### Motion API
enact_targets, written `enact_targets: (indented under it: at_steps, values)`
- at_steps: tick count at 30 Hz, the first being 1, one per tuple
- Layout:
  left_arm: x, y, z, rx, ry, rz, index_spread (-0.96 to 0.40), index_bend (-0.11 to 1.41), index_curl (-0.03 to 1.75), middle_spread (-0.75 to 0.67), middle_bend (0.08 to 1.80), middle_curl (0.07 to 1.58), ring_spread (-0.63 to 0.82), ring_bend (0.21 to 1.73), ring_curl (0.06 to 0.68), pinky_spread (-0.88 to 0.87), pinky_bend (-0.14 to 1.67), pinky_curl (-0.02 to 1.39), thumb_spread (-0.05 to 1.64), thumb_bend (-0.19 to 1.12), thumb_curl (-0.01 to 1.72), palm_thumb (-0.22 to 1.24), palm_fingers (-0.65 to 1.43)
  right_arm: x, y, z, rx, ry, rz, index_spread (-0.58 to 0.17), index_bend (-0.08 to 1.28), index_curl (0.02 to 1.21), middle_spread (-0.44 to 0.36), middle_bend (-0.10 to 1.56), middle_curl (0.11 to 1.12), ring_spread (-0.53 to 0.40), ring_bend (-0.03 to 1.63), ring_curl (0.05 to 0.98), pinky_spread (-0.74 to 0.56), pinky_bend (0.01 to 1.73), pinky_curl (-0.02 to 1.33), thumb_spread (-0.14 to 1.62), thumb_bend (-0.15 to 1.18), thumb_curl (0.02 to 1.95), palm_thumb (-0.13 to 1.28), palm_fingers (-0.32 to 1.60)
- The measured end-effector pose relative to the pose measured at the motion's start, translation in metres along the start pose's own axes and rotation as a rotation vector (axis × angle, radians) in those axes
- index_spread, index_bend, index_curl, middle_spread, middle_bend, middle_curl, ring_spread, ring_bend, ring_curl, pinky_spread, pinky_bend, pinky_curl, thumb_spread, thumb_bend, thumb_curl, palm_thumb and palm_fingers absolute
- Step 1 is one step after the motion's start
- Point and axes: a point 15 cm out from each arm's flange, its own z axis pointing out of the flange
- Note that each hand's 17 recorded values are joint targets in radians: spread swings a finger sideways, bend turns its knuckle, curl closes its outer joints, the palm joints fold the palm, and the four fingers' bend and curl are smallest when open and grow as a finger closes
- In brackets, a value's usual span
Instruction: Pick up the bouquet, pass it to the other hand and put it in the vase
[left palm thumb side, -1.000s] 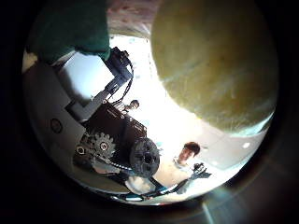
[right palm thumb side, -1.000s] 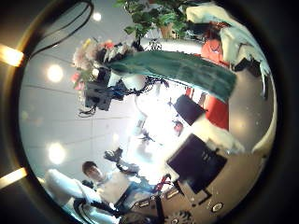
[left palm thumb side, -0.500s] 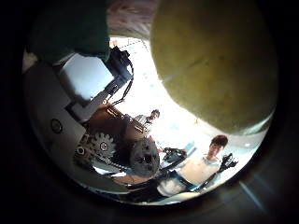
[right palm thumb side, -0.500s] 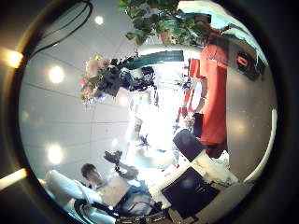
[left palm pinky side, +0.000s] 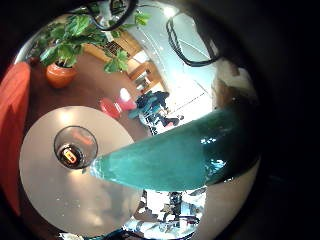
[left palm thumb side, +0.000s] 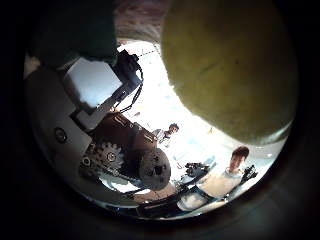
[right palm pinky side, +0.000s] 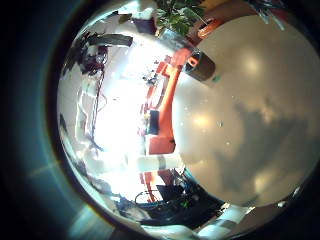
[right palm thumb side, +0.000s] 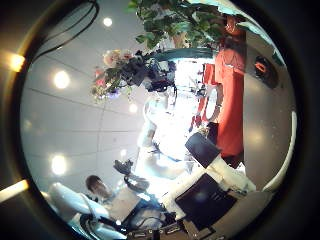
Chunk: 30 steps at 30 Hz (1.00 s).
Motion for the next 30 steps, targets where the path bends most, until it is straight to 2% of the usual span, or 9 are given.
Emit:
enact_targets:
  at_steps: [12, 25, 30]
  values:
    - [-0.036, -0.024, 0.017, -0.017, -0.042, -0.009, -0.72, 0.73, 1.25, -0.52, 1.18, 1.01, -0.39, 1.52, 0.621, -0.58, 1.20, 1.00, 1.11, 0.16, 1.04, 1.02, 1.04, 0.001, -0.002, -0.008, 0.022, 0.009, -0.003, -0.365, 0.19, 0.39, -0.028, 0.35, 0.36, 0.054, 0.61, 0.238, 0.42, 0.53, 0.44, 1.04, -0.02, 0.55, 0.74, 0.25]
    - [-0.078, -0.027, 0.031, -0.037, -0.022, -0.059, -0.73, 0.71, 1.27, -0.52, 1.16, 1.01, -0.40, 1.51, 0.626, -0.60, 1.18, 1.03, 1.12, 0.15, 1.07, 1.03, 1.05, 0.010, 0.006, -0.016, 0.057, 0.004, 0.030, -0.363, 0.18, 0.37, -0.027, 0.31, 0.35, 0.055, 0.57, 0.221, 0.43, 0.50, 0.38, 1.04, -0.02, 0.54, 0.75, 0.29]
    - [-0.092, -0.031, 0.034, -0.025, -0.029, -0.069, -0.74, 0.69, 1.29, -0.53, 1.15, 1.02, -0.40, 1.51, 0.628, -0.61, 1.17, 1.04, 1.13, 0.15, 1.07, 1.03, 1.05, 0.010, 0.007, -0.015, 0.059, 0.007, 0.033, -0.359, 0.18, 0.36, -0.022, 0.30, 0.35, 0.055, 0.55, 0.212, 0.43, 0.49, 0.36, 1.04, -0.02, 0.54, 0.75, 0.31]
